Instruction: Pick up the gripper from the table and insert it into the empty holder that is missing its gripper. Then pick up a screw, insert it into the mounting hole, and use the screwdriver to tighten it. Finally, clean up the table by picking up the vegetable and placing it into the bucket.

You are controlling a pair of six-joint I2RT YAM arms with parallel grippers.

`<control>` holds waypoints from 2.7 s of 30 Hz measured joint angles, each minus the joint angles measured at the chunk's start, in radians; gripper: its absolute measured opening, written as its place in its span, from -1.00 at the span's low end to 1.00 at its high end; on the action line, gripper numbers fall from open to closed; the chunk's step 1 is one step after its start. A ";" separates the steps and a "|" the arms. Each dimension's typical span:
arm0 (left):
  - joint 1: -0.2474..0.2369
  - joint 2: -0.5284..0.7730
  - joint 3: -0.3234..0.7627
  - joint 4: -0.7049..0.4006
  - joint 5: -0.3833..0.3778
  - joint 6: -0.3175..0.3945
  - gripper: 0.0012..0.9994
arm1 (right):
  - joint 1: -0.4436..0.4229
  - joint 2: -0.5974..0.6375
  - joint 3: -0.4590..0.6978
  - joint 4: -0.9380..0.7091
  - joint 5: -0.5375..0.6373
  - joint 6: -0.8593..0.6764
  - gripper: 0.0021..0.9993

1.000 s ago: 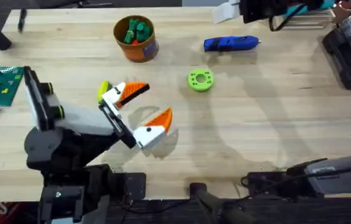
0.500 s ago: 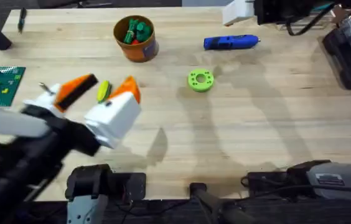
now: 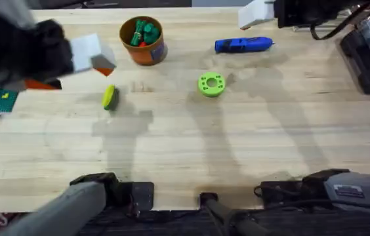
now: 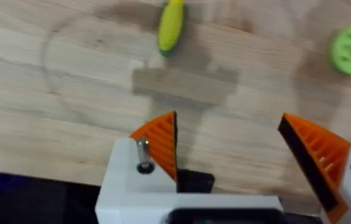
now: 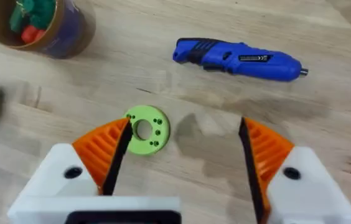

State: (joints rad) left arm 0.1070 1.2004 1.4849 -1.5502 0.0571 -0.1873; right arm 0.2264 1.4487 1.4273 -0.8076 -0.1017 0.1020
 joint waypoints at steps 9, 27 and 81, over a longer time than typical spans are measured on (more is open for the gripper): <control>0.000 0.498 0.012 0.132 -0.103 0.118 0.97 | 0.000 0.000 0.000 -0.039 0.000 0.000 0.99; 0.017 0.644 -0.122 0.381 -0.111 0.319 0.97 | 0.000 0.000 0.000 -0.043 0.000 0.000 0.99; 0.109 0.650 -0.080 0.358 0.026 0.373 -0.93 | 0.000 0.000 0.000 -0.038 0.000 0.003 0.99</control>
State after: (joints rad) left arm 0.2165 1.8503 1.4048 -1.1926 0.0836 0.1852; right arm 0.2264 1.4483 1.4273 -0.8456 -0.1017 0.1047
